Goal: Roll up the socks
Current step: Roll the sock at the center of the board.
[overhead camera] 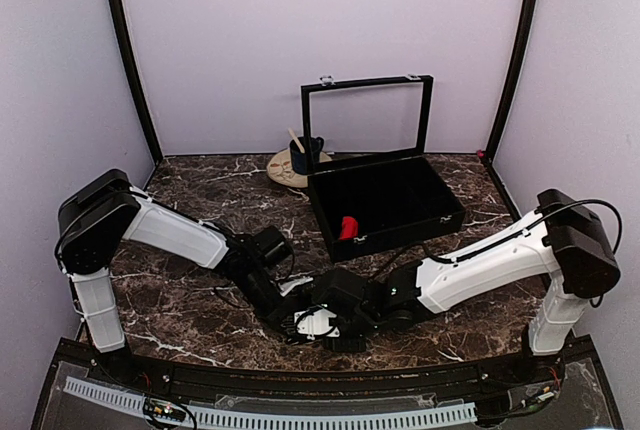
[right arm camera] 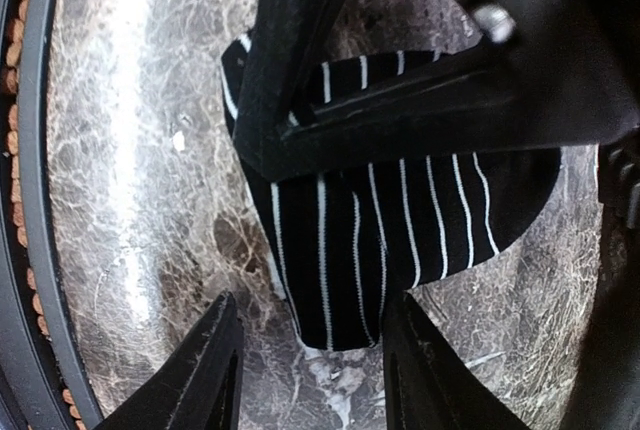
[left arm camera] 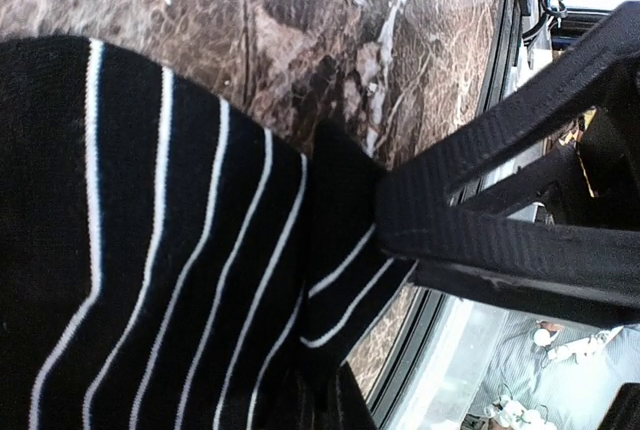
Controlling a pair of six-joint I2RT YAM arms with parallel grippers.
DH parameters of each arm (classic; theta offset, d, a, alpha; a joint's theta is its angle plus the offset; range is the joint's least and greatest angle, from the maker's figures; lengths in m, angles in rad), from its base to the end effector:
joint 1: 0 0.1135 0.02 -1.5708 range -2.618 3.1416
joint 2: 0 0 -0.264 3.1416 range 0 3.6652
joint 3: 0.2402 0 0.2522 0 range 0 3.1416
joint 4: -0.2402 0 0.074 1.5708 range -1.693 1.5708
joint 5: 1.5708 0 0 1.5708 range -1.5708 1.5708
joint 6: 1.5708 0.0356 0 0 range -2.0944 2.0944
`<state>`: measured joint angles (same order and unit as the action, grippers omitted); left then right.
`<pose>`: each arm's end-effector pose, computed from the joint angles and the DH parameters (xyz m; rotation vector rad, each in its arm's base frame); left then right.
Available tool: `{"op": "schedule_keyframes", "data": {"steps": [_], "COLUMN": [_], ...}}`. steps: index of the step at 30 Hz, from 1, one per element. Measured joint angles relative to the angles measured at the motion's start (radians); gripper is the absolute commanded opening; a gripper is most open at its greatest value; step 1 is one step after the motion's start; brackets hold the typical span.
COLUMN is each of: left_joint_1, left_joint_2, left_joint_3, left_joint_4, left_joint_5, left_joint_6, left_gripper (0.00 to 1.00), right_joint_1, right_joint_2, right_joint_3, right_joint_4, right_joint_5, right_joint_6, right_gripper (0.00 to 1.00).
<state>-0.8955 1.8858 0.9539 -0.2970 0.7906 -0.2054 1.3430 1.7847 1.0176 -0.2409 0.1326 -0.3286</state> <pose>0.1861 -0.2728 0.1103 -1.1146 -2.5164 1.2241 0.0842 0.3422 0.1522 -1.8801 1.7662 0.2124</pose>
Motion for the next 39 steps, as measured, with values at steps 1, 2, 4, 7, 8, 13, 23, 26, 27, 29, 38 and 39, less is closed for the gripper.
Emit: {"op": "schedule_keyframes", "data": {"steps": [1,2,4,7,8,13,23,26,27,29,38,39], "left_joint_1": [0.001,0.002,0.004,0.006,0.008,0.011,0.023,0.023,0.023,0.024,0.036,0.036], "left_joint_2": [0.001,0.002,0.004,0.01,0.012,0.019,0.023,0.016,0.009,-0.012,-0.109,-0.12], "left_joint_3": [0.0,0.0,0.002,0.008,0.01,0.019,0.021,0.018,0.015,0.005,-0.041,-0.046], "left_joint_4": [-0.002,-0.003,-0.008,-0.017,-0.02,-0.035,-0.045,-0.045,-0.045,-0.045,-0.033,-0.029], "left_joint_5": [0.003,0.005,0.01,0.017,0.019,0.027,0.031,0.021,0.011,-0.014,-0.151,-0.167], "left_joint_6": [0.003,0.006,0.013,0.021,0.024,0.037,0.034,0.015,0.006,-0.009,-0.084,-0.093], "left_gripper": [0.0,0.0,0.0,0.0,0.0,0.0,0.09,0.14,0.15,0.18,0.3,0.3], "right_joint_1": [0.0,0.0,0.0,0.0,0.0,0.0,-0.028,-0.037,-0.04,-0.047,-0.085,-0.09], "right_joint_2": [0.003,0.006,0.013,0.025,0.03,0.052,0.062,0.062,0.062,0.062,0.063,0.063], "right_joint_3": [0.001,0.002,0.003,0.008,0.011,0.031,0.049,0.049,0.049,0.05,0.05,0.05], "right_joint_4": [0.0,0.0,0.001,0.0,0.0,0.0,-0.01,-0.012,-0.013,-0.014,-0.009,-0.009], "right_joint_5": [0.0,0.0,0.0,-0.001,-0.002,-0.009,-0.067,-0.093,-0.102,-0.121,-0.217,-0.226], "right_joint_6": [-0.003,-0.007,-0.011,-0.018,-0.022,-0.03,-0.018,-0.002,0.004,0.018,0.088,0.096], "right_gripper": [0.42,0.42,0.39,0.32,0.3,0.16,0.0,0.0,0.0,0.0,0.0,0.0]}}
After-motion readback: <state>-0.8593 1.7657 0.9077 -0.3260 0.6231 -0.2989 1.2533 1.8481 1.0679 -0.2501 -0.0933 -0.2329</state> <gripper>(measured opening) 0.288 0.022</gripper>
